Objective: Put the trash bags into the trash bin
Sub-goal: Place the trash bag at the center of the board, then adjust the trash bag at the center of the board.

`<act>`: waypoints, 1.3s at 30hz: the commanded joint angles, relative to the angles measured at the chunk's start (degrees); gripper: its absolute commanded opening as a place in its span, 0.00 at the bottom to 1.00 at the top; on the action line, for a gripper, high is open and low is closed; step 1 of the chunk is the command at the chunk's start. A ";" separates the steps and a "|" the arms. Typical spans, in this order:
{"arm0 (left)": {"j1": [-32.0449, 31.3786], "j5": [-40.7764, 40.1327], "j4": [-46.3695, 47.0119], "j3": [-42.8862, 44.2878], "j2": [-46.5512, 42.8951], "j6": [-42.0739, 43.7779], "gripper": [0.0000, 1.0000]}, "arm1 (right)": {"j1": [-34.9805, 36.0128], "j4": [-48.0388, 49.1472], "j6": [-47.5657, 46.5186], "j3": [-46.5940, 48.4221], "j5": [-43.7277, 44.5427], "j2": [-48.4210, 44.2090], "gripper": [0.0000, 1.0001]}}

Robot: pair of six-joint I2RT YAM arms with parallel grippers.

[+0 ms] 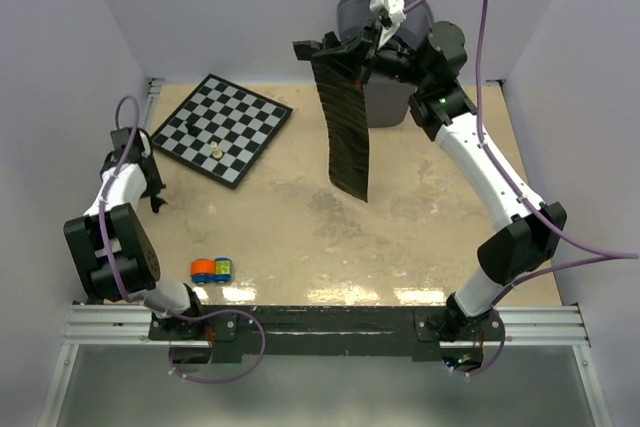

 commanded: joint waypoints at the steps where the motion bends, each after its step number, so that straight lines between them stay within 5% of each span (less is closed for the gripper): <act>1: -1.01 -3.45 1.51 -7.07 -1.82 1.00 0.00 | 0.49 -5.64 -6.82 5.82 5.80 -0.37 0.00; 3: -0.75 -3.72 2.23 -6.12 1.25 0.65 0.05 | 0.49 -5.82 -6.56 7.41 5.71 -0.02 0.00; 7: -0.31 -5.99 1.53 -2.95 4.96 0.92 0.48 | 0.49 -5.81 -6.12 9.60 5.71 0.42 0.00; 11: -0.31 -2.95 1.34 -0.05 -3.80 0.66 0.69 | 0.49 -3.63 -4.98 12.24 5.54 -0.45 0.00; 14: -1.35 15.18 10.88 -3.10 -14.95 2.93 0.86 | 0.58 0.58 -1.56 14.35 4.49 -0.72 0.00; 18: -8.36 42.72 29.71 -11.28 -25.35 14.26 0.97 | 0.49 9.29 2.92 19.69 -8.49 1.64 0.00; 24: -21.28 59.64 30.26 -4.89 -20.37 20.34 0.96 | 0.75 15.17 10.04 26.48 -16.16 5.26 0.00; 32: -34.83 59.03 45.11 -1.90 -10.44 17.79 0.96 | 1.28 15.72 11.02 31.32 -16.44 6.84 0.00; 39: -45.30 60.97 48.28 1.63 -3.57 14.81 0.91 | 1.28 15.28 9.00 30.26 -14.59 5.87 0.00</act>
